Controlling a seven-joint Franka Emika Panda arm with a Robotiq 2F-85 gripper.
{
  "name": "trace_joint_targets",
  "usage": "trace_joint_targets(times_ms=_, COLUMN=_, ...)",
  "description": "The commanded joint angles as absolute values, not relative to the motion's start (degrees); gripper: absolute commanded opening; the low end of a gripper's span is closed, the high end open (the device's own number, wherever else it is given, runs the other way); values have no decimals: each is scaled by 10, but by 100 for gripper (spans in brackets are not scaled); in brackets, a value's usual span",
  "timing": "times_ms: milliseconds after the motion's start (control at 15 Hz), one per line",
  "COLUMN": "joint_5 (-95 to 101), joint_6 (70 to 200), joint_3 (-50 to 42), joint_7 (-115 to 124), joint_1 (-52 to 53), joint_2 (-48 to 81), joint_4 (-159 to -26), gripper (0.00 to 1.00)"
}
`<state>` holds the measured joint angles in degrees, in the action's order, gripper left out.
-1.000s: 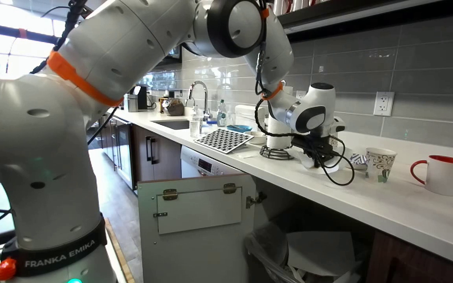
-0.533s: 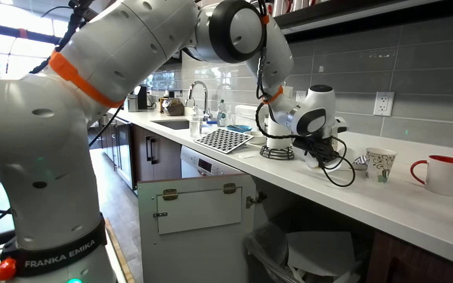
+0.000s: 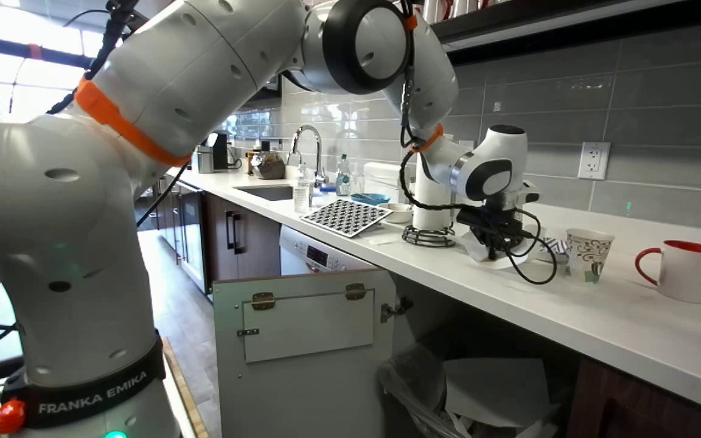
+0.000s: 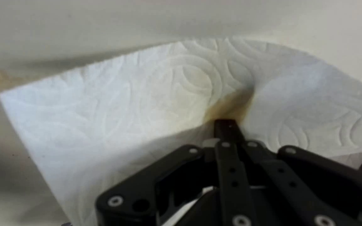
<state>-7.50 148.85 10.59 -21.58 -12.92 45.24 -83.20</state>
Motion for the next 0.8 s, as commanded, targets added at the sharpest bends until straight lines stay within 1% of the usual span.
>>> trace_joint_targets(times_ms=0, joint_5=-70, joint_6=1428, joint_3=103, joint_7=-249, joint_1=-136, joint_2=457, joint_4=-846, gripper=0)
trace_joint_targets(times_ms=733, joint_5=-92, joint_6=1383, joint_3=128, joint_7=-290, joint_1=-132, joint_2=453, joint_4=-844, gripper=0)
